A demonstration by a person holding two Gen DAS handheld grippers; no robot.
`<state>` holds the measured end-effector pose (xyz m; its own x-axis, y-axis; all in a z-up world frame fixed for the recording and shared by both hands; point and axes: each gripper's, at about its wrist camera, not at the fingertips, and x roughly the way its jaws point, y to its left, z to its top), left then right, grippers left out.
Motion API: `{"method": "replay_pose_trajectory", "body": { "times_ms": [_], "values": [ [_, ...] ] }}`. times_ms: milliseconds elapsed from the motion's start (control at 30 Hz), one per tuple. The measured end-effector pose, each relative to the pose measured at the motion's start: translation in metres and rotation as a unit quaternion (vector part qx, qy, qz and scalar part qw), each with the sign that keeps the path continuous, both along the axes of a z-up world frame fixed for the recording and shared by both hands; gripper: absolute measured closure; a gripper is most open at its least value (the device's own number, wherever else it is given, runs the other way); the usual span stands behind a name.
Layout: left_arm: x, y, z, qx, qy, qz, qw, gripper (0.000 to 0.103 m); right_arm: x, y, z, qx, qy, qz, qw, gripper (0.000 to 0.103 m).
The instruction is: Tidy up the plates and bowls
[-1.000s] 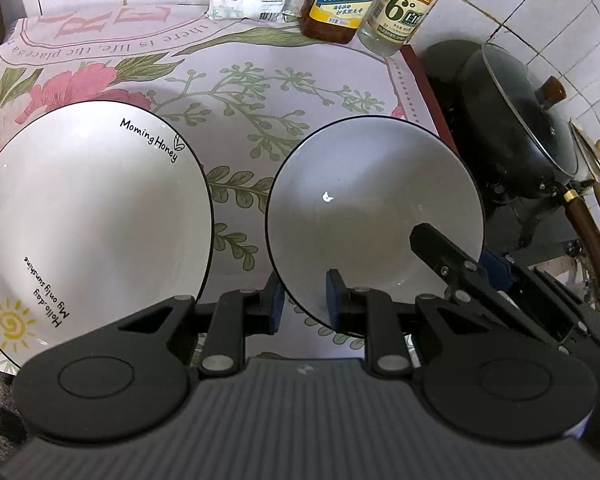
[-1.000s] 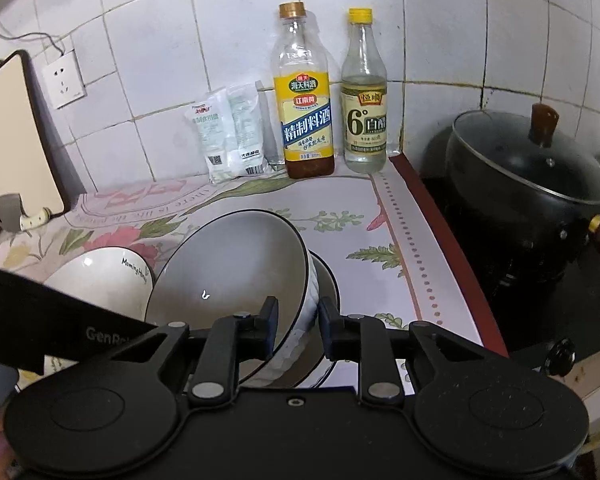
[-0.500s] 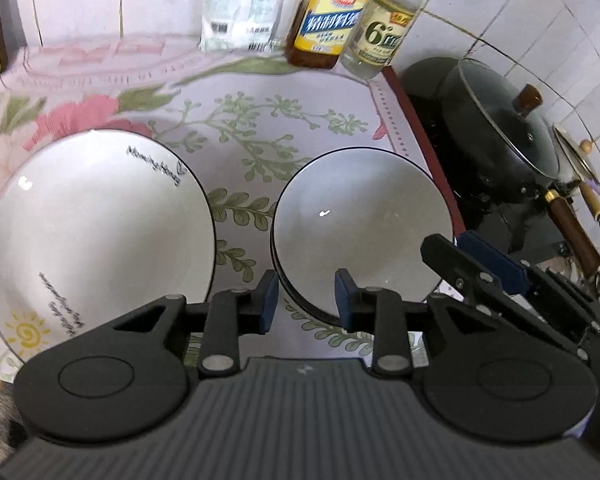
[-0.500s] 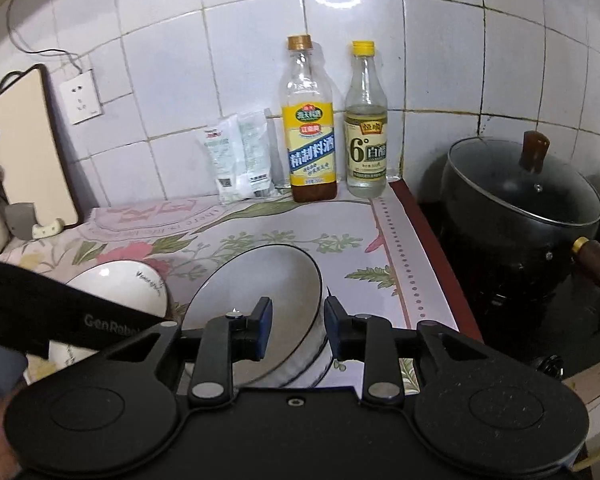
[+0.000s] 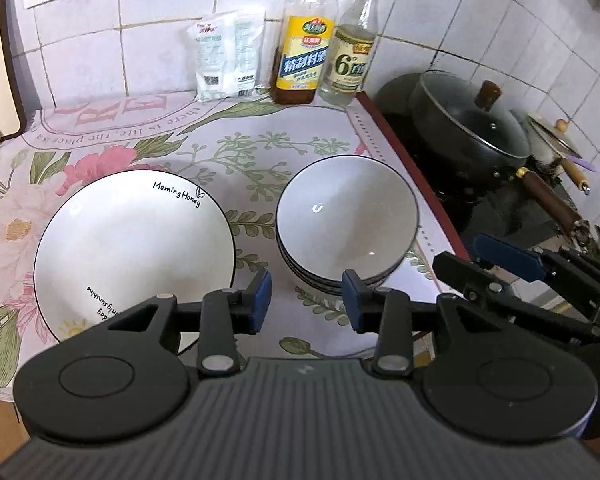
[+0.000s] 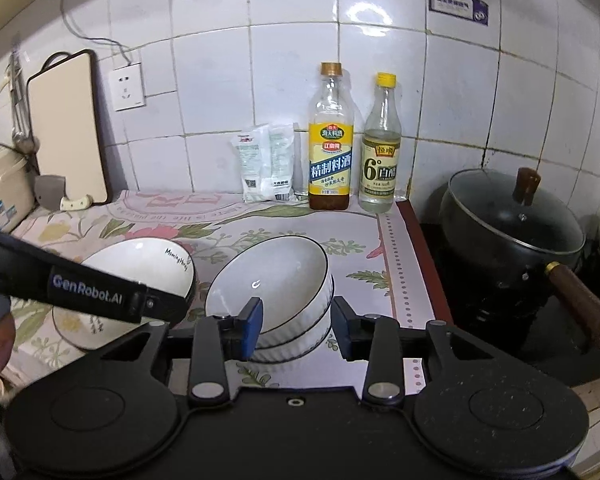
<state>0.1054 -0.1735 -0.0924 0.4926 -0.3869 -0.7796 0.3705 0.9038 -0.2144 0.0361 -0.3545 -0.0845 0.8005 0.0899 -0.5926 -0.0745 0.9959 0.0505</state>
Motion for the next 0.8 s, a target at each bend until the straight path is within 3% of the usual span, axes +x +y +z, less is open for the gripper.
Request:
{"method": "replay_pose_trajectory", "body": {
  "times_ms": [267, 367, 600, 800],
  "values": [
    [-0.023, 0.005, 0.009, -0.011, -0.043, -0.008, 0.999, 0.048, -0.025, -0.002, 0.0, 0.008, -0.028, 0.014, 0.999, 0.051],
    [-0.027, 0.003, 0.006, -0.005, -0.046, -0.015, 0.9988, 0.048, -0.031, -0.002, -0.006, 0.001, -0.035, 0.019, 0.999, 0.047],
    [-0.03, -0.003, -0.008, -0.005, -0.034, -0.021, 0.9992, 0.048, -0.036, -0.006, -0.024, -0.011, -0.012, 0.033, 0.999, 0.047],
    [-0.032, -0.009, -0.021, 0.002, -0.028, -0.025, 0.9993, 0.048, -0.04, -0.01, -0.037, -0.022, -0.034, 0.037, 0.999, 0.047]
  ]
}}
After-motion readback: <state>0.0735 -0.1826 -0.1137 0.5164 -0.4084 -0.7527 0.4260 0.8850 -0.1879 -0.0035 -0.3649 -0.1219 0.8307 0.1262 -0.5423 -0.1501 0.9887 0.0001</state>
